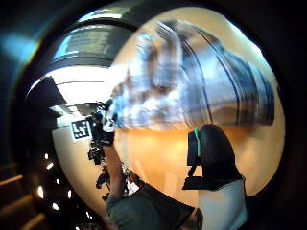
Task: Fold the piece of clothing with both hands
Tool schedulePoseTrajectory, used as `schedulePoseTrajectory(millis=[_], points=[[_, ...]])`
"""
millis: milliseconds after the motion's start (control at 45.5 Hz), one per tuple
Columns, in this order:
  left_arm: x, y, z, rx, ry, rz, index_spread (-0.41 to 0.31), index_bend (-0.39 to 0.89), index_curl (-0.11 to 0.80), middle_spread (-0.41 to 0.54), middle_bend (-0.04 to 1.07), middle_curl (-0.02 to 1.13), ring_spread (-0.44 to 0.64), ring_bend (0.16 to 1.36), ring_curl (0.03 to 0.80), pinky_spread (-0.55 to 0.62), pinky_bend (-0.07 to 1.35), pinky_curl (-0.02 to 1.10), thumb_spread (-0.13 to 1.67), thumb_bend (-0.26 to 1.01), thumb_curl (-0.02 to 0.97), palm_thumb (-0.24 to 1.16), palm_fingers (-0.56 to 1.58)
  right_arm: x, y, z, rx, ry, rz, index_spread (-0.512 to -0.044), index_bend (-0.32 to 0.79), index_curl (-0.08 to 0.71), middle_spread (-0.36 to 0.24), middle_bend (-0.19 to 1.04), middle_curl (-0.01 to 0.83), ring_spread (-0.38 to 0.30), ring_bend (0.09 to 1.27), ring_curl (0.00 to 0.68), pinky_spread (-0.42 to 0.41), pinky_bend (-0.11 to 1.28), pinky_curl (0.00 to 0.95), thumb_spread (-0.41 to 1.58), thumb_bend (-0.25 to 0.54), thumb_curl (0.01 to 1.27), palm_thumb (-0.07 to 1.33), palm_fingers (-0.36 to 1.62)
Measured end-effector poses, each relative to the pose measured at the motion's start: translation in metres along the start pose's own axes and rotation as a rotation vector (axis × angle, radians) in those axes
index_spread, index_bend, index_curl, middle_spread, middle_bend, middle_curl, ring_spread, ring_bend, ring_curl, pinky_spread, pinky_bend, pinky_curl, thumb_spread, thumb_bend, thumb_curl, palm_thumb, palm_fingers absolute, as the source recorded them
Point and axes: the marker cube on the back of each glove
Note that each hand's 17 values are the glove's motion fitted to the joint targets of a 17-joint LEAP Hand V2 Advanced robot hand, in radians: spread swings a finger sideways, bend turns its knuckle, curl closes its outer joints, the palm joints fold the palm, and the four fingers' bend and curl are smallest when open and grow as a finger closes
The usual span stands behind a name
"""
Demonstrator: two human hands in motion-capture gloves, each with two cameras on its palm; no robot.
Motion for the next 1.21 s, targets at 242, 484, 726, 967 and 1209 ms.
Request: schedulePoseTrajectory(millis=[242, 484, 726, 967, 1209], points=[[0.002, -0.01, 0.04, -0.109, 0.025, 0.006, -0.144, 0.16, 0.406, -0.016, 0.12, 0.42, 0.14, 0.33, 0.379, 0.21, 0.29, 0.41, 1.3, -0.02, 0.34, 0.62, 0.53, 0.017, 0.005, 0.023, -0.053, 0.21, -0.008, -0.25, 0.15, 0.225, 0.03, 0.14, 0.298, 0.102, 0.41, 0.369, 0.218, 0.84, 0.402, 1.14, 0.015, 0.45, 0.89, 0.23], [-0.002, -0.009, 0.052, -0.149, 0.092, -0.017, -0.135, 0.13, 0.386, 0.061, 0.13, 0.36, 0.27, 0.37, 0.378, 0.29, 0.38, 0.44, 1.39, -0.04, 0.272, 0.38, 0.24, 0.027, 0.01, 0.023, -0.12, 0.356, 0.152, -0.359, 0.24, 0.3, -0.056, 0.13, 0.266, 0.039, 0.4, 0.346, 0.158, 0.78, 0.366, 1.13, 0.073, 0.53, 1.05, 0.44], [0.0, -0.01, 0.055, -0.167, 0.107, -0.007, -0.151, 0.21, 0.409, 0.057, 0.17, 0.34, 0.31, 0.37, 0.356, 0.34, 0.33, 0.41, 1.41, -0.02, 0.245, 0.26, 0.25, 0.03, 0.009, 0.02, -0.078, 0.466, 0.279, -0.376, 0.17, 0.33, -0.126, 0.12, 0.243, -0.131, 0.57, 0.392, -0.008, 0.74, 0.359, 1.13, 0.078, 0.57, 1.11, 0.68], [0.003, 0.0, 0.053, -0.25, 0.128, -0.036, -0.149, 0.2, 0.426, 0.067, 0.17, 0.34, 0.33, 0.37, 0.349, 0.38, 0.26, 0.4, 1.42, -0.01, 0.235, 0.2, 0.19, 0.015, -0.021, -0.006, 0.177, 0.383, 0.254, -0.36, 0.14, 0.327, -0.175, 0.17, 0.264, -0.23, 0.58, 0.398, -0.214, 0.74, 0.352, 0.97, -0.002, 0.61, 1.1, 0.99], [0.006, -0.008, 0.054, -0.174, 0.138, -0.057, -0.148, 0.2, 0.437, 0.068, 0.17, 0.34, 0.35, 0.37, 0.343, 0.41, 0.24, 0.39, 1.43, -0.01, 0.235, 0.19, 0.19, -0.028, -0.045, -0.066, 0.375, 0.031, 0.21, -0.341, 0.14, 0.35, -0.212, 0.18, 0.323, -0.249, 0.54, 0.426, -0.239, 0.62, 0.35, 0.75, -0.019, 0.68, 1.13, 1.06]])
